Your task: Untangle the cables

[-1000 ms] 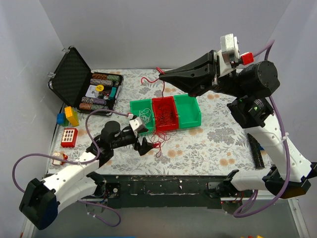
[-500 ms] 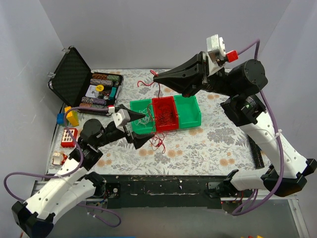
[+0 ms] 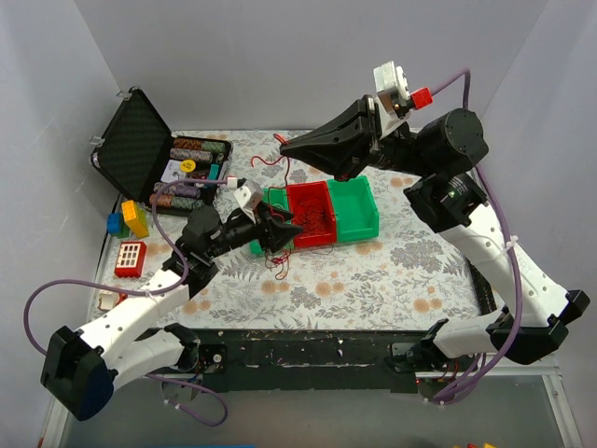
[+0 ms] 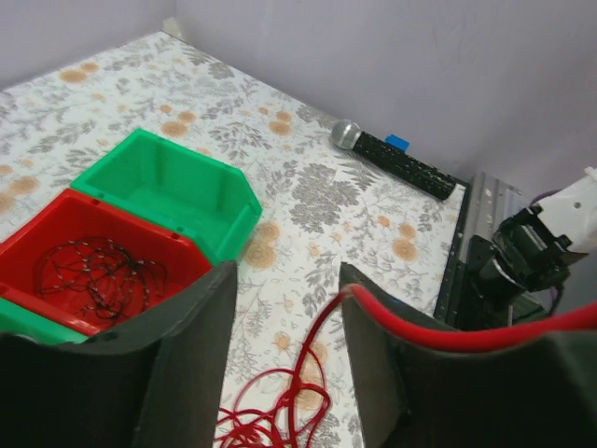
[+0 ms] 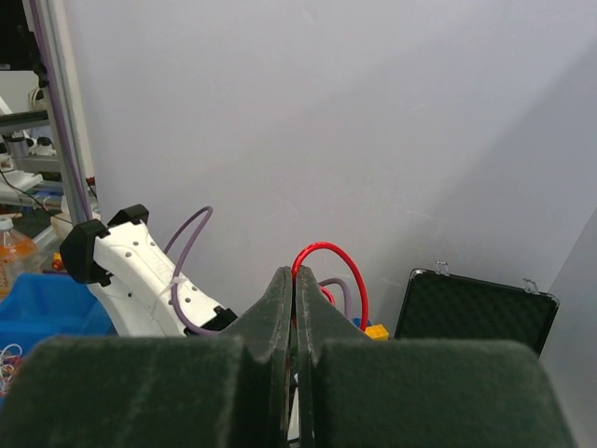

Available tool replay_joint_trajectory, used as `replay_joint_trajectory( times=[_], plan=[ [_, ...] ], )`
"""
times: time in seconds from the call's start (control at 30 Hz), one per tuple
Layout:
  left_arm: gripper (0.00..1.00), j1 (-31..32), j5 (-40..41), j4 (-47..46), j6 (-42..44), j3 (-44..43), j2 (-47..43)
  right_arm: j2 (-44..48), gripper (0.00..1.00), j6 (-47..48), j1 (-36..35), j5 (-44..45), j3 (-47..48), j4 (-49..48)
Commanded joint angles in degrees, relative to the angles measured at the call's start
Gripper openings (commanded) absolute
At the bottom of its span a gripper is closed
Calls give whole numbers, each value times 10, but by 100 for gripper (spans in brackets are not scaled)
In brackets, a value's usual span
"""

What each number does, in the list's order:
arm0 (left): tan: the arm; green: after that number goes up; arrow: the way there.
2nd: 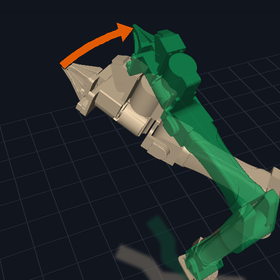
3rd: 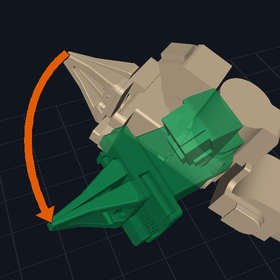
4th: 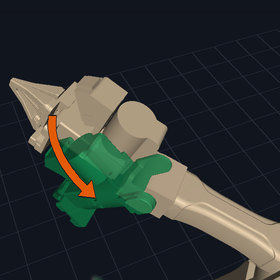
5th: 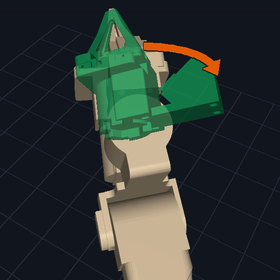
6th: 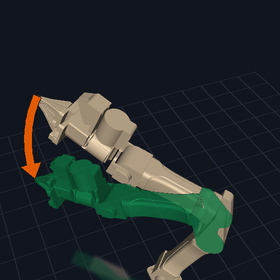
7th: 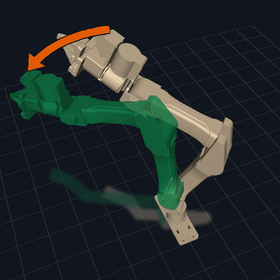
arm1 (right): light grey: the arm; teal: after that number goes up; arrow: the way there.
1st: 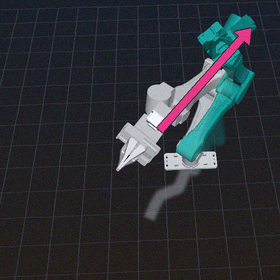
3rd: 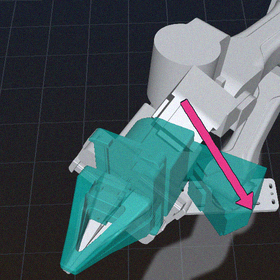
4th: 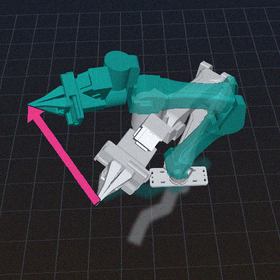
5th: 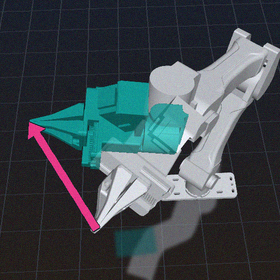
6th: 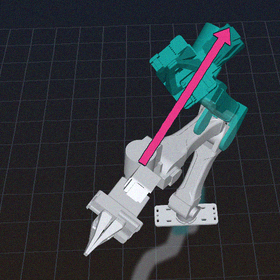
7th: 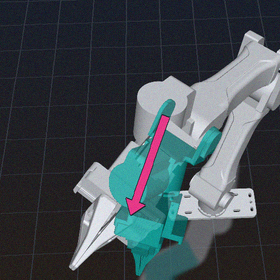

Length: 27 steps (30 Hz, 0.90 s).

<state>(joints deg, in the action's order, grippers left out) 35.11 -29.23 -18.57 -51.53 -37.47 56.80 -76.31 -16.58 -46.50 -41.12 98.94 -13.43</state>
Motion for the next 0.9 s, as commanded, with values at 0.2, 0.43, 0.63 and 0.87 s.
replay_joint_trajectory(
  times=[0.2,0.43,0.63,0.87],
  plan=[
    [40,1,38,-29,10,31,-36,6,1,8,3,1,48,-11],
    [37,1,39,-25,30,64,-49,-20,1,40,3,7,122,36],
    [27,1,24,-29,60,96,-55,-33,1,77,4,22,179,74],
    [31,1,-6,-17,167,168,-75,-32,1,187,4,100,245,154]
  ],
)
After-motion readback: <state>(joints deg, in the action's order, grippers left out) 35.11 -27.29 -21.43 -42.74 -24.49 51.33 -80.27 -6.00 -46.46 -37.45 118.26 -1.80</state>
